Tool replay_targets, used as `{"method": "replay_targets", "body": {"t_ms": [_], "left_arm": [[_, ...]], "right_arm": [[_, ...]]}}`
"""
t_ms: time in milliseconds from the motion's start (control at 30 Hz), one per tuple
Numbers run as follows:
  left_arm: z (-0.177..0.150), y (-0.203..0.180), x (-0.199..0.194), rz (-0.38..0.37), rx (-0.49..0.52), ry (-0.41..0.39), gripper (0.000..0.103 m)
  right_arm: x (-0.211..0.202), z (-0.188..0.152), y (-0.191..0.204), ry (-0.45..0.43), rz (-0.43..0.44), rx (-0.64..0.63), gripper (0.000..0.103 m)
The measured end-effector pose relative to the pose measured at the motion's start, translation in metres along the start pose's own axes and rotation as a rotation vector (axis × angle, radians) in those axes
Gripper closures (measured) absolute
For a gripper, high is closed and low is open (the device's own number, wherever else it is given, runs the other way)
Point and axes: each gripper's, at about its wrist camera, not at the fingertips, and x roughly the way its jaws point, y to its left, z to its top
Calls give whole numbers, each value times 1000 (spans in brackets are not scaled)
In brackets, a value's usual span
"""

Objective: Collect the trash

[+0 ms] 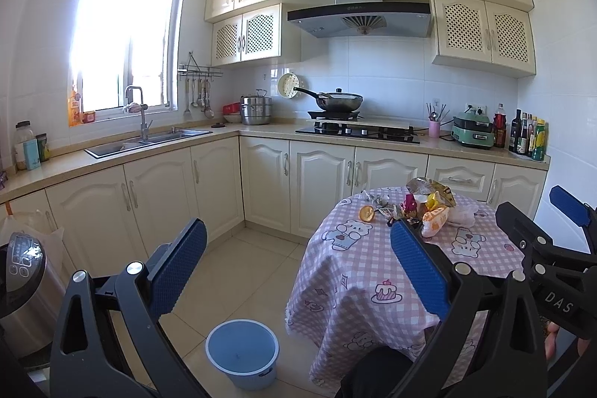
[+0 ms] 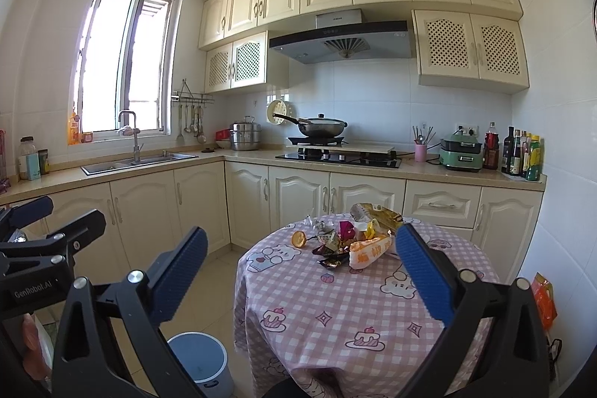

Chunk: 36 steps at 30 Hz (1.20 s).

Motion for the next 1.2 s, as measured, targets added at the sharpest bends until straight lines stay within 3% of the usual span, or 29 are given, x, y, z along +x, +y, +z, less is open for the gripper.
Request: {"method": "replay_targets", "body": {"t_ms": [367, 967, 1200], "left_arm": [[-4, 0, 10, 6, 5, 22, 7], [12, 3, 50, 50, 11, 100, 7], [22, -14, 78, 34, 47, 134, 7]], "right_arm": [[13, -7, -2, 38, 15, 33, 4], [76, 1, -2, 150, 94, 56, 4], [104, 7, -23, 165, 58, 92, 4]]}}
